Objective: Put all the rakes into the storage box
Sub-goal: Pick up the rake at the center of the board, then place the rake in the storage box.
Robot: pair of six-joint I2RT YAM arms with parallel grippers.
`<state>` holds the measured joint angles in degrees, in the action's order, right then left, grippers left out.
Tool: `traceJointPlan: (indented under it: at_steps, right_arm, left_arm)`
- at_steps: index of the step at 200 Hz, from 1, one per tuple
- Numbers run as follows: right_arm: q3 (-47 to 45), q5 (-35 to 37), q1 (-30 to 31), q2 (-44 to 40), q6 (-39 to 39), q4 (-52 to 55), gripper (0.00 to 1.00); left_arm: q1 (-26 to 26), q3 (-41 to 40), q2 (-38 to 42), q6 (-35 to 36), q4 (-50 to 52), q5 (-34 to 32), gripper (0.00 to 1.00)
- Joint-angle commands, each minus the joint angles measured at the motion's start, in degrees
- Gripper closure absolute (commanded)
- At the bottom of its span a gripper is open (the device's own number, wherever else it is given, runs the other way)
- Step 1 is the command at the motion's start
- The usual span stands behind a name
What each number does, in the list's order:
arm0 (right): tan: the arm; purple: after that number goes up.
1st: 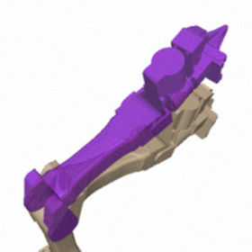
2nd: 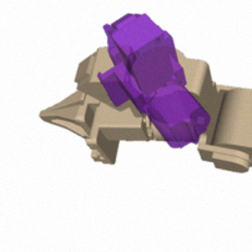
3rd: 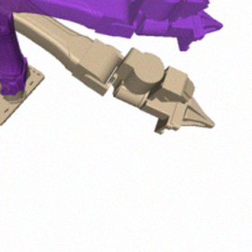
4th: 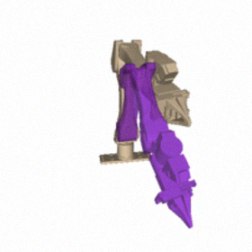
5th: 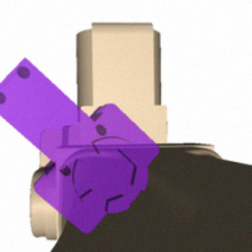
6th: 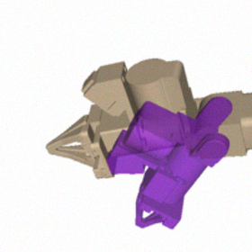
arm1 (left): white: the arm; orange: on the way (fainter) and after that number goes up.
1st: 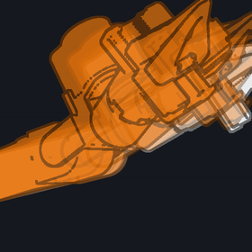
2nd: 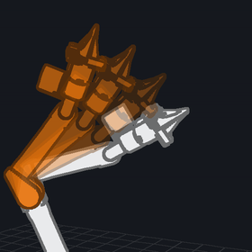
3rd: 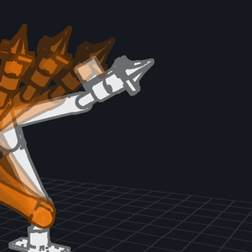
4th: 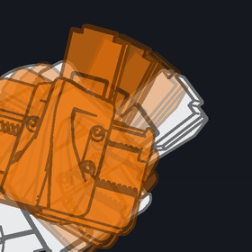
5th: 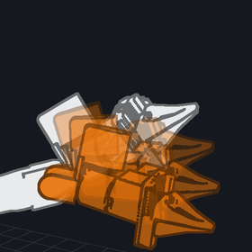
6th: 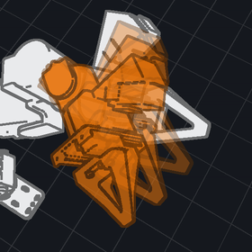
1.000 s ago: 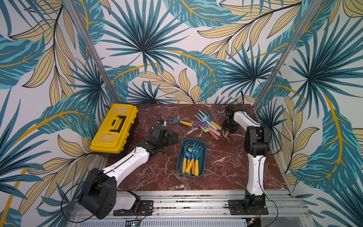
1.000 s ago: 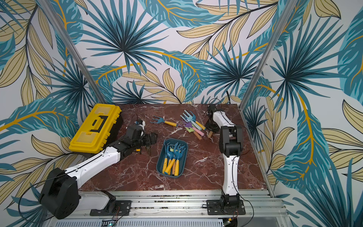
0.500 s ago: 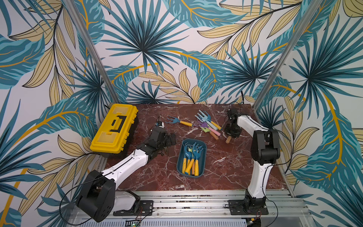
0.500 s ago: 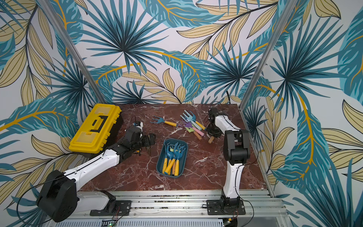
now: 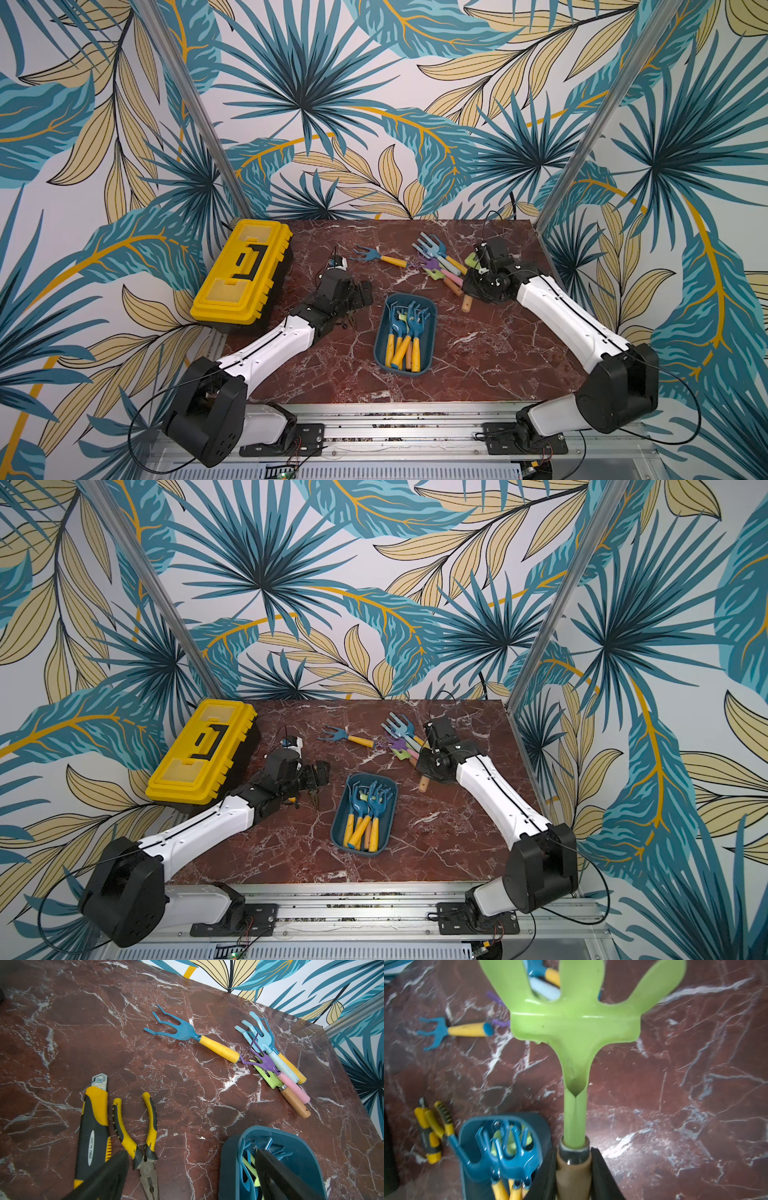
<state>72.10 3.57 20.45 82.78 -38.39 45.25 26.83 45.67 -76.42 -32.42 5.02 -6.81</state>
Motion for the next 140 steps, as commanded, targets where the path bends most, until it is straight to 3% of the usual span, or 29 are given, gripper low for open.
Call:
traceJointPlan:
  at_steps: [1,38,80,140]
  right_arm:
    - [-2.14,-0.77,5.07,-3.48,-4.51,1.31,0.82]
    - [-3.31,-0.33,15.12,-5.53,-9.58,1.22,0.82]
    - [-0.74,1.14,27.35,-0.85,-14.16,0.76,0.82]
    - [4.43,2.29,34.43,8.79,-19.12,1.25,0.82]
  left_arm:
    - [-0.70,-0.76,-0.06,-0.45,0.11,-0.80,0.00]
    - [-1.23,-1.35,2.12,-0.80,0.77,-1.28,0.00]
    - [-1.43,-2.86,3.64,-0.80,-0.49,-2.73,0.00]
    - [-1.81,-3.49,4.08,-0.75,-1.15,-3.71,0.00]
